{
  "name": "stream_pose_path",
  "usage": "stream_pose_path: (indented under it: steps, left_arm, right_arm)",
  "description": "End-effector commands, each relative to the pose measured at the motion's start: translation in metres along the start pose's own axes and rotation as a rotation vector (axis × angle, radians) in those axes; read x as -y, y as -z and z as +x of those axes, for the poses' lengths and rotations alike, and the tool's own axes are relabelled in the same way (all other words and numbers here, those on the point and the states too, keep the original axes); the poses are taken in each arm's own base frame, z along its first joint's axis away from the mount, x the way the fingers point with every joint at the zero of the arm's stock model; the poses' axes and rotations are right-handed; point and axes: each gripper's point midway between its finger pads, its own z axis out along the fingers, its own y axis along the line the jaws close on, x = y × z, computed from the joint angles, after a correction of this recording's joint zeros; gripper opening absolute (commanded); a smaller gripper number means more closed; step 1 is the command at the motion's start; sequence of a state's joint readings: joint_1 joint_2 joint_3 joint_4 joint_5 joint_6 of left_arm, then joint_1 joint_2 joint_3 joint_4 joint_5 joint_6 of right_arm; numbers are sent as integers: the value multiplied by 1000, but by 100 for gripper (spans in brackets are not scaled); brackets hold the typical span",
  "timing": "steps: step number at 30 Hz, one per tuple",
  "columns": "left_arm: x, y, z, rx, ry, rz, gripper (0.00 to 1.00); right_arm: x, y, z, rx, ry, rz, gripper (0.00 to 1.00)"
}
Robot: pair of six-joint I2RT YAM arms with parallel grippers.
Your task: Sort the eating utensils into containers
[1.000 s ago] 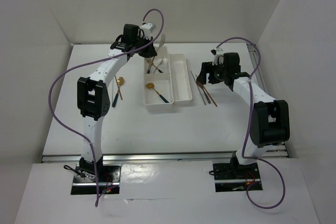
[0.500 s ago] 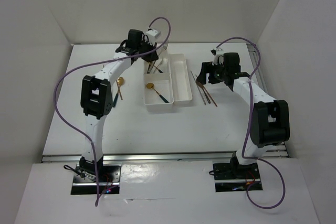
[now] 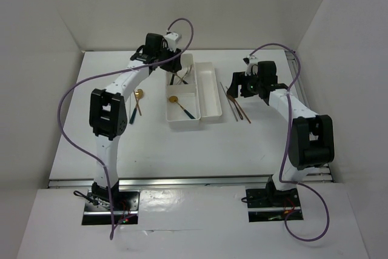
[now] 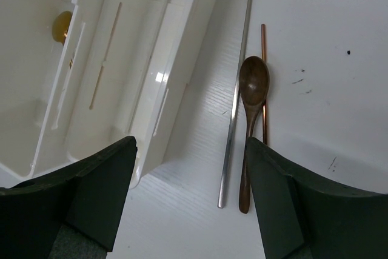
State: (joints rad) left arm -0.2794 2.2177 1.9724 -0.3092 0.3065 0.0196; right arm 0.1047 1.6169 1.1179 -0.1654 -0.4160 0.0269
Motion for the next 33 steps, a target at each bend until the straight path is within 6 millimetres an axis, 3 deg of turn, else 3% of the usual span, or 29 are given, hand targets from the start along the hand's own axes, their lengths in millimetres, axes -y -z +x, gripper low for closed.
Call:
stream_pose_path:
  steps: [1, 2, 4, 5, 6, 8, 9, 10, 12, 13, 14, 16, 20, 24, 29, 32, 33]
  left_arm:
    - [-2, 77, -81, 192, 63, -83, 54]
    - [-6, 104, -94, 228, 86, -110, 52]
    - [-18, 125, -73, 171, 167, -150, 48]
    - [-34, 138, -62, 149, 196, -182, 47]
    - [-34, 155, -58, 139, 199, -196, 45]
    - [-53, 167, -8, 7, 207, -271, 43]
    - [-57, 174, 7, -29, 211, -294, 43]
    - [-58, 182, 34, -84, 210, -309, 43]
    - [-66, 195, 66, -141, 235, -340, 44]
    - [-64, 196, 97, -205, 232, -335, 46]
    - [-60, 200, 103, -215, 224, -332, 46]
    - [-54, 203, 144, -312, 234, -319, 47]
    - [-48, 206, 192, -402, 281, -288, 49]
    - [-46, 203, 210, -432, 283, -281, 49]
    - [-58, 193, 230, -481, 320, -304, 46]
    - [-62, 184, 239, -508, 330, -297, 45]
    - [-67, 180, 232, -488, 323, -302, 45]
  right_arm:
    - [-4, -2, -16, 44, 40, -17, 80]
    - [-4, -2, -16, 44, 40, -17, 80]
    - [-6, 1, -19, 54, 44, -18, 80]
    - [-7, 4, -22, 62, 48, -19, 80]
    - [-7, 4, -22, 62, 48, -19, 80]
    - [-8, 6, -20, 62, 48, -19, 80]
    - [-9, 6, -20, 62, 48, -28, 80]
    - [-10, 6, -20, 61, 39, -28, 80]
    - [-9, 5, -16, 53, 35, -27, 80]
    - [-9, 5, -16, 53, 35, -27, 80]
    - [-9, 5, -16, 53, 35, -27, 80]
    - [-9, 5, -16, 53, 35, -27, 80]
    - [-10, 8, -19, 61, 39, -28, 80]
    - [-10, 8, -16, 53, 35, -27, 80]
    - [-12, 10, -19, 61, 39, -28, 80]
    - [-12, 10, -19, 61, 39, -28, 80]
    - [-12, 10, -19, 61, 39, -28, 80]
